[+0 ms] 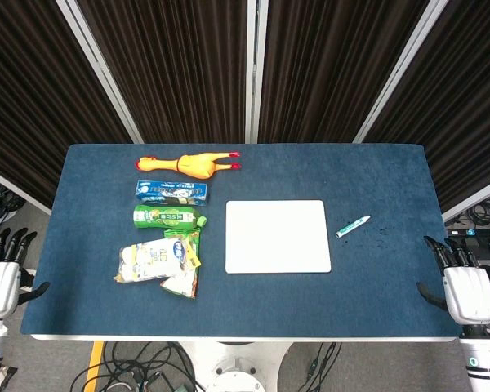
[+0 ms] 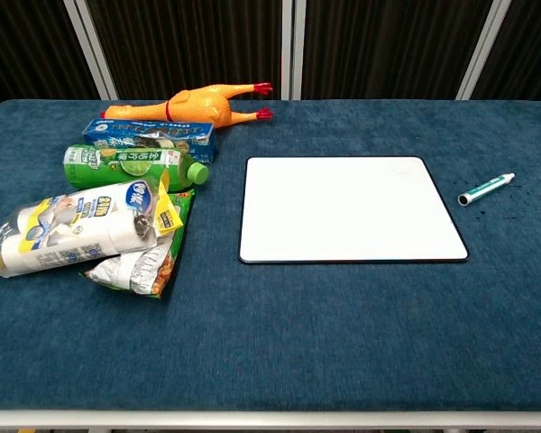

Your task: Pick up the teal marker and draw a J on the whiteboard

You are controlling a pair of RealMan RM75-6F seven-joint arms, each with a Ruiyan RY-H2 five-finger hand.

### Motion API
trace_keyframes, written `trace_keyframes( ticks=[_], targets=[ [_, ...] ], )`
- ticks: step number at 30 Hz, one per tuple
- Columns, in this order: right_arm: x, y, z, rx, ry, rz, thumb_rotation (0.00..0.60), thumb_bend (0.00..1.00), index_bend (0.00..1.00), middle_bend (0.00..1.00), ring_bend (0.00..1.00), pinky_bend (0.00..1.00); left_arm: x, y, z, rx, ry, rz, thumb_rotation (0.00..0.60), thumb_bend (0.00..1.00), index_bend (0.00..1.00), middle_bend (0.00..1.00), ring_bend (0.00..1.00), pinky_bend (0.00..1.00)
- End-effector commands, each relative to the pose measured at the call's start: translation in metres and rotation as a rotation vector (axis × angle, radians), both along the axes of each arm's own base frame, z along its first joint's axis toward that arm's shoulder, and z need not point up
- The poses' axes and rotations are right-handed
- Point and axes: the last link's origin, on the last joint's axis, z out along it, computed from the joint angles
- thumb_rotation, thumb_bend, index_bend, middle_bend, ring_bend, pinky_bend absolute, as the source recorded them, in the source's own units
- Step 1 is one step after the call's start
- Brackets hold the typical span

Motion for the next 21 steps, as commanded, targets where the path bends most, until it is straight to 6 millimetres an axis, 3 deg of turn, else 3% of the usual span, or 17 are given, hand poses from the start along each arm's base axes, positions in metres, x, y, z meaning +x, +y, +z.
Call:
trace_keyframes(
  ticks=[1,8,11,15,18,21],
  targets=[
    [0.001,-0.002,-0.001,0.011,-0.003,0.001,0.6,0.13,0.12,0.24,0.11,0.16,-0.001,-0.001,-0.002,-0.008,-0.004,0.014,0.6,0.0,0.13,0.09,0.0,0.0],
    [0.005,-0.009,-0.001,0.028,-0.008,0.028,0.6,0.12,0.12,0.25,0.11,0.16,-0.003,-0.007,-0.003,-0.005,-0.013,0.034,0.6,0.0,0.13,0.09,0.0,0.0],
    [0.008,-0.021,-0.002,0.047,-0.014,0.058,0.6,0.13,0.12,0.26,0.12,0.17,-0.003,-0.009,-0.003,0.004,-0.017,0.034,0.6,0.0,0.13,0.09,0.0,0.0],
    [0.012,-0.059,-0.014,0.138,0.027,0.098,0.6,0.14,0.14,0.32,0.14,0.17,-0.002,-0.011,-0.005,0.001,-0.023,0.032,0.6,0.0,0.13,0.09,0.0,0.0],
    [0.016,-0.089,-0.03,0.212,0.074,0.124,0.6,0.16,0.25,0.36,0.16,0.18,-0.001,-0.012,-0.005,-0.002,-0.026,0.035,0.6,0.0,0.13,0.09,0.0,0.0],
    [0.018,-0.121,-0.052,0.283,0.144,0.133,0.6,0.16,0.3,0.38,0.17,0.19,-0.001,-0.013,-0.005,0.001,-0.028,0.042,0.6,0.0,0.13,0.09,0.0,0.0]
  ],
)
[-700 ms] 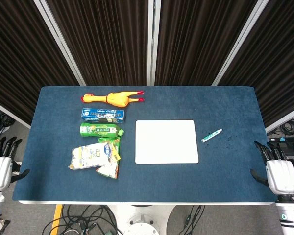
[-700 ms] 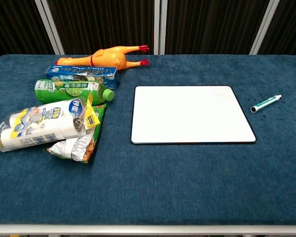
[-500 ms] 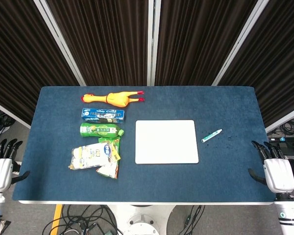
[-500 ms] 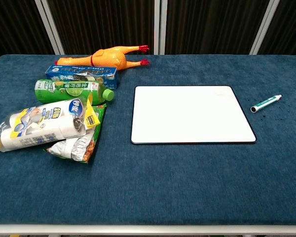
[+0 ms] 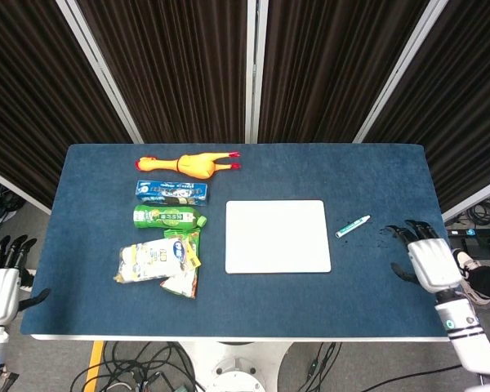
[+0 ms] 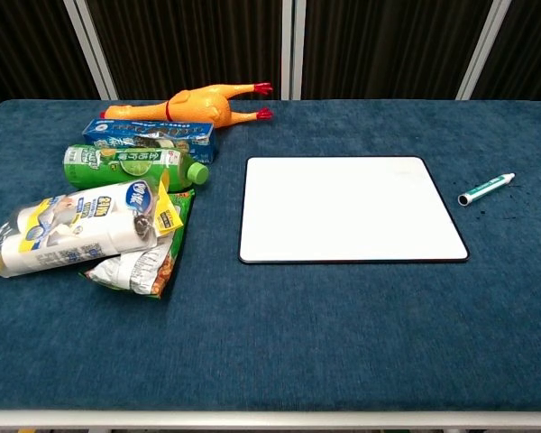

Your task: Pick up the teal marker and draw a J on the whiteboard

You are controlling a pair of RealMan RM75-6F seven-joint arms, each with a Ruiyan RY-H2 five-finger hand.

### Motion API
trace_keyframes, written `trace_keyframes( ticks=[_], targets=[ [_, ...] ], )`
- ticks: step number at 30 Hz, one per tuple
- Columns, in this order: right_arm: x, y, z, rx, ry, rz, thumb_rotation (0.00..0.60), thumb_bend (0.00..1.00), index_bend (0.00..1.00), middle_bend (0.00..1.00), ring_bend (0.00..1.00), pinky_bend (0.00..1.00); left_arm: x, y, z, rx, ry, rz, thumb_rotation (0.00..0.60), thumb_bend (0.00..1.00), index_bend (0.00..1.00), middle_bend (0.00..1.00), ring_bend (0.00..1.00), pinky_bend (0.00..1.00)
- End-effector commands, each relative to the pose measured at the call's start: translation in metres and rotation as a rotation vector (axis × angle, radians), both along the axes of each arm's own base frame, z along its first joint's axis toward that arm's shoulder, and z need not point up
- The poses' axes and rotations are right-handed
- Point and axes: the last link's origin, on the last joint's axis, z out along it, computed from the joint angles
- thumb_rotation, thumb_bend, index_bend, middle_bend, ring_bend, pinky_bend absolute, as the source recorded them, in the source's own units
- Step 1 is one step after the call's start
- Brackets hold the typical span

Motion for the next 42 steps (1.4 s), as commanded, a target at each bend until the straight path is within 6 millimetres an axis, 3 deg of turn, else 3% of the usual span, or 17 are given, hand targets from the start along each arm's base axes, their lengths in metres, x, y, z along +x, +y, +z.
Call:
trace_keyframes(
  ticks=[1,6,10,18,26,42],
  targets=[
    [0.007,-0.054,-0.034,0.1,0.105,0.041,0.6,0.16,0.31,0.38,0.17,0.19,-0.001,-0.002,0.0,0.001,-0.002,0.009,0.6,0.0,0.13,0.09,0.0,0.0],
    [0.007,-0.085,-0.07,0.147,0.208,0.071,0.6,0.15,0.37,0.4,0.17,0.19,-0.004,-0.003,0.0,-0.006,-0.007,0.03,0.6,0.0,0.13,0.09,0.0,0.0],
    [0.007,-0.098,-0.092,0.166,0.249,0.097,0.6,0.15,0.37,0.41,0.17,0.2,-0.003,-0.001,0.0,-0.012,-0.008,0.031,0.6,0.0,0.13,0.09,0.0,0.0],
    [0.007,-0.115,-0.12,0.174,0.304,0.126,0.6,0.15,0.39,0.43,0.19,0.21,-0.004,0.001,-0.003,-0.017,-0.018,0.032,0.6,0.0,0.13,0.09,0.0,0.0],
    [-0.001,-0.12,-0.13,0.18,0.309,0.106,0.6,0.16,0.44,0.45,0.21,0.22,-0.006,0.002,-0.004,-0.021,-0.033,0.045,0.6,0.0,0.13,0.09,0.0,0.0],
    [-0.007,-0.124,-0.131,0.177,0.32,0.095,0.6,0.25,0.5,0.46,0.25,0.22,-0.008,0.003,-0.004,-0.019,-0.038,0.055,0.6,0.0,0.13,0.09,0.0,0.0]
  ],
)
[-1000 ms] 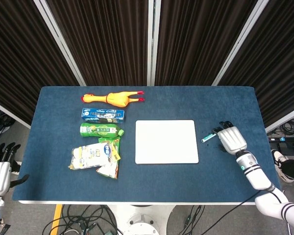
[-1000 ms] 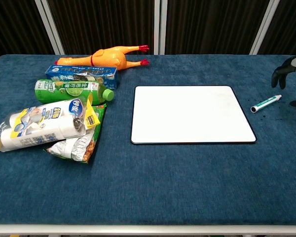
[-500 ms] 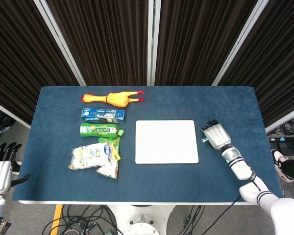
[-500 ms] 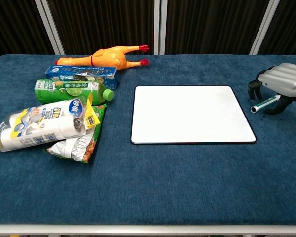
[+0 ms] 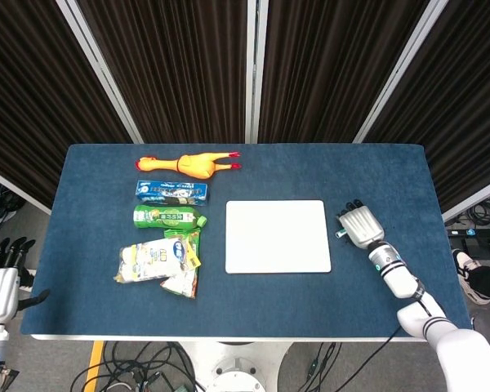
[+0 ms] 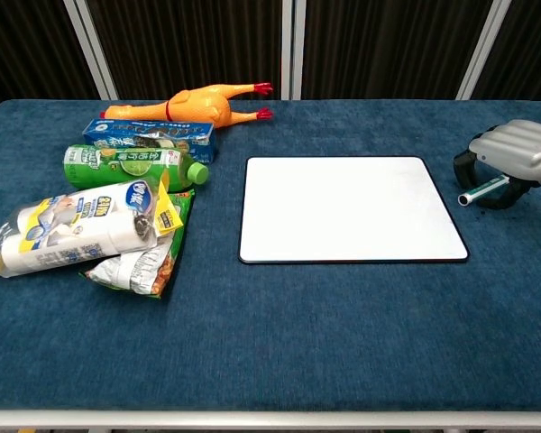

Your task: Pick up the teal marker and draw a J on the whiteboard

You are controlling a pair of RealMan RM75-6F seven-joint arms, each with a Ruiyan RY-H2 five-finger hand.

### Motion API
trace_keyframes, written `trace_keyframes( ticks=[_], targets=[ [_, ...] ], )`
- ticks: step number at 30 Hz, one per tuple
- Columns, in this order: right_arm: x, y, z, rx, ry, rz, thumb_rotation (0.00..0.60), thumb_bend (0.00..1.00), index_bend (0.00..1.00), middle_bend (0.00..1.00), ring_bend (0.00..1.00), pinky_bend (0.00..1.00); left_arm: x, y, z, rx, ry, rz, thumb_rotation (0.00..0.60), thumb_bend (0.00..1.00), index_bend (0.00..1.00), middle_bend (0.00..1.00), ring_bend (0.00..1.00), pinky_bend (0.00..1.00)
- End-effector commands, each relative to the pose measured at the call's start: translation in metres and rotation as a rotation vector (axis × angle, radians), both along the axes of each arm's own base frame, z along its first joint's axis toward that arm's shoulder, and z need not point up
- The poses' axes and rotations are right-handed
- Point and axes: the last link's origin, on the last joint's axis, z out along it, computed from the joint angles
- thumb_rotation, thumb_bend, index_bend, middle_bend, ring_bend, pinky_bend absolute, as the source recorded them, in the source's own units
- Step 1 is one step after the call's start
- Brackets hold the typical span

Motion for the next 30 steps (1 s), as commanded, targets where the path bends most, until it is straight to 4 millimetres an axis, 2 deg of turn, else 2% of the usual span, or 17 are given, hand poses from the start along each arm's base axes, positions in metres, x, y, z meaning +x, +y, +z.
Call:
trace_keyframes(
  ticks=[1,7,10,14,18,22,25,27,30],
  targets=[
    [-0.001,-0.001,-0.001,0.0,-0.001,-0.005,0.6,0.26,0.51,0.47,0.25,0.22,0.0,0.0,0.0,0.002,-0.002,0.001,0.6,0.0,0.13,0.09,0.0,0.0],
    [0.001,-0.003,0.002,-0.005,-0.001,0.009,0.6,0.33,0.6,0.53,0.29,0.23,0.002,0.002,0.001,0.0,-0.002,0.0,0.6,0.0,0.13,0.09,0.0,0.0],
    [0.015,-0.002,0.008,-0.019,-0.089,0.056,0.6,0.35,0.65,0.56,0.32,0.23,0.002,0.002,0.001,-0.001,-0.003,0.0,0.6,0.0,0.13,0.09,0.0,0.0],
    [0.049,0.003,0.024,-0.02,-0.389,0.095,0.6,0.37,0.69,0.59,0.34,0.25,0.002,0.002,0.001,-0.005,-0.007,0.0,0.6,0.0,0.13,0.09,0.0,0.0],
    [0.085,0.009,0.034,0.027,-0.755,0.045,0.6,0.38,0.7,0.6,0.36,0.26,0.003,0.002,0.001,-0.012,-0.013,-0.006,0.6,0.0,0.13,0.09,0.0,0.0],
    [0.105,0.007,0.025,0.056,-1.068,-0.101,0.6,0.44,0.72,0.61,0.37,0.27,0.001,0.0,0.0,-0.014,-0.023,-0.004,0.6,0.0,0.13,0.09,0.0,0.0],
    [0.115,0.005,0.008,0.056,-1.268,-0.235,0.6,0.47,0.73,0.61,0.37,0.27,0.0,-0.002,0.0,-0.017,-0.033,-0.001,0.6,0.0,0.13,0.09,0.0,0.0],
    [0.12,0.003,-0.005,0.081,-1.351,-0.32,0.6,0.48,0.73,0.61,0.37,0.27,-0.001,-0.004,0.0,-0.015,-0.037,-0.001,0.6,0.0,0.13,0.09,0.0,0.0],
    [0.121,0.001,-0.022,0.088,-1.388,-0.386,0.6,0.49,0.73,0.61,0.37,0.27,-0.002,-0.005,0.002,-0.008,-0.043,-0.001,0.6,0.0,0.13,0.09,0.0,0.0]
  ],
)
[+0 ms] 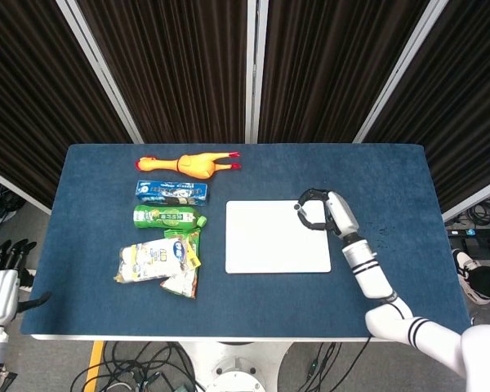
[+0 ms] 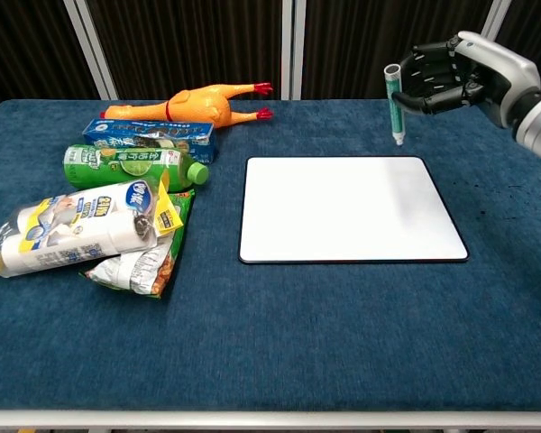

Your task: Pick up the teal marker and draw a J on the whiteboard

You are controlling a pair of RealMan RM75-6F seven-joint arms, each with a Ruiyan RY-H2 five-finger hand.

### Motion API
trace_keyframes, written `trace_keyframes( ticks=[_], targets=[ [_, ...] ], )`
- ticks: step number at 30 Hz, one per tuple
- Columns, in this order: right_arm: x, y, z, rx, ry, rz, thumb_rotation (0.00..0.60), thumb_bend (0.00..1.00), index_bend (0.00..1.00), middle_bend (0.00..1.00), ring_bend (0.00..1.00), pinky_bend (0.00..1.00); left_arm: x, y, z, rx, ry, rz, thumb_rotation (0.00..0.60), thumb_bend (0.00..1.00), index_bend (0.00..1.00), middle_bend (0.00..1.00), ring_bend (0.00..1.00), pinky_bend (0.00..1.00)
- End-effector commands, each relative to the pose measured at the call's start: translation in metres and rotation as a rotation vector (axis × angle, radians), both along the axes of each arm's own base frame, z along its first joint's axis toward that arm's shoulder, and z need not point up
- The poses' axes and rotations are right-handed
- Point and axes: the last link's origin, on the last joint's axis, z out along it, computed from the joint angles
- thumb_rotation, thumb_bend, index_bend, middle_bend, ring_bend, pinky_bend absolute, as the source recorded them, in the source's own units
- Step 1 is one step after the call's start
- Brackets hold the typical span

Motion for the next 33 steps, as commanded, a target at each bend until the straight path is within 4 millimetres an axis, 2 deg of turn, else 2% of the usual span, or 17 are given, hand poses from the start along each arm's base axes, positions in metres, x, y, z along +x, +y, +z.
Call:
trace_keyframes(
  ticks=[1,9,18,33],
  targets=[
    [0.012,-0.002,-0.028,0.077,-0.132,-0.086,0.6,0.5,0.73,0.61,0.37,0.27,-0.002,-0.002,0.001,0.004,-0.005,0.002,0.6,0.0,0.13,0.09,0.0,0.0],
    [0.026,0.001,-0.061,0.133,-0.22,-0.122,0.6,0.51,0.73,0.61,0.37,0.27,-0.004,-0.004,0.0,0.002,-0.019,0.0,0.6,0.0,0.13,0.09,0.0,0.0],
    [0.027,0.007,-0.089,0.132,-0.277,-0.172,0.6,0.53,0.73,0.61,0.37,0.27,-0.009,-0.005,-0.003,-0.006,-0.032,0.007,0.6,0.0,0.13,0.09,0.0,0.0],
    [0.028,0.011,-0.109,0.123,-0.335,-0.191,0.6,0.53,0.73,0.61,0.37,0.27,-0.014,-0.006,-0.006,-0.013,-0.045,0.015,0.6,0.0,0.13,0.09,0.0,0.0]
  ],
)
